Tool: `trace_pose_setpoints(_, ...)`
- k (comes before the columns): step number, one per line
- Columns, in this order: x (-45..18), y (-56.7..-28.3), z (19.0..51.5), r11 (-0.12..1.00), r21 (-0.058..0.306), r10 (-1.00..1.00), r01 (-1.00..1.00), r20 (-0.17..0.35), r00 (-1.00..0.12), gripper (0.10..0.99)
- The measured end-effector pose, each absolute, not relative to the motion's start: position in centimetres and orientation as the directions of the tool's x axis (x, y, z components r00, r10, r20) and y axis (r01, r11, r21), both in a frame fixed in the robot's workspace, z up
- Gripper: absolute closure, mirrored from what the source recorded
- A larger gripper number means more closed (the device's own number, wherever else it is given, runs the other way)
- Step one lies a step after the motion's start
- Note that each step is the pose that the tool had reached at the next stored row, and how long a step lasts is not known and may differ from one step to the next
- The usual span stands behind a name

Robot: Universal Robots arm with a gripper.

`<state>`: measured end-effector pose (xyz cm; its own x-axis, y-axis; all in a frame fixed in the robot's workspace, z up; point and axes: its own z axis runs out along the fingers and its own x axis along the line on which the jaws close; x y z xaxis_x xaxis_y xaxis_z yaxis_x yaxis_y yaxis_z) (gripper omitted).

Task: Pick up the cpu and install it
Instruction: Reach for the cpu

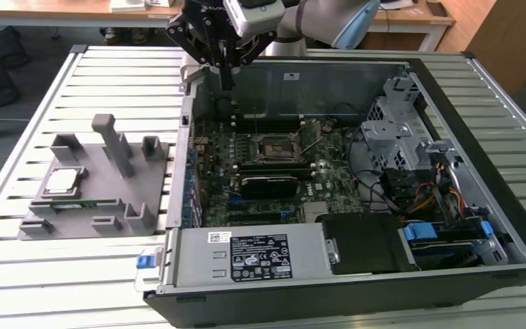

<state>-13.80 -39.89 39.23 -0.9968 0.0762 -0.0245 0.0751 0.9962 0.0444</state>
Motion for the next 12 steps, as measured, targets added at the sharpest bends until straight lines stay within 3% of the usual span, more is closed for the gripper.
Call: trace_pose_setpoints(12,-14.11,-39.89,39.2,0.996,0.044,0.076,0.075,-0.024,-0.997,0.98)
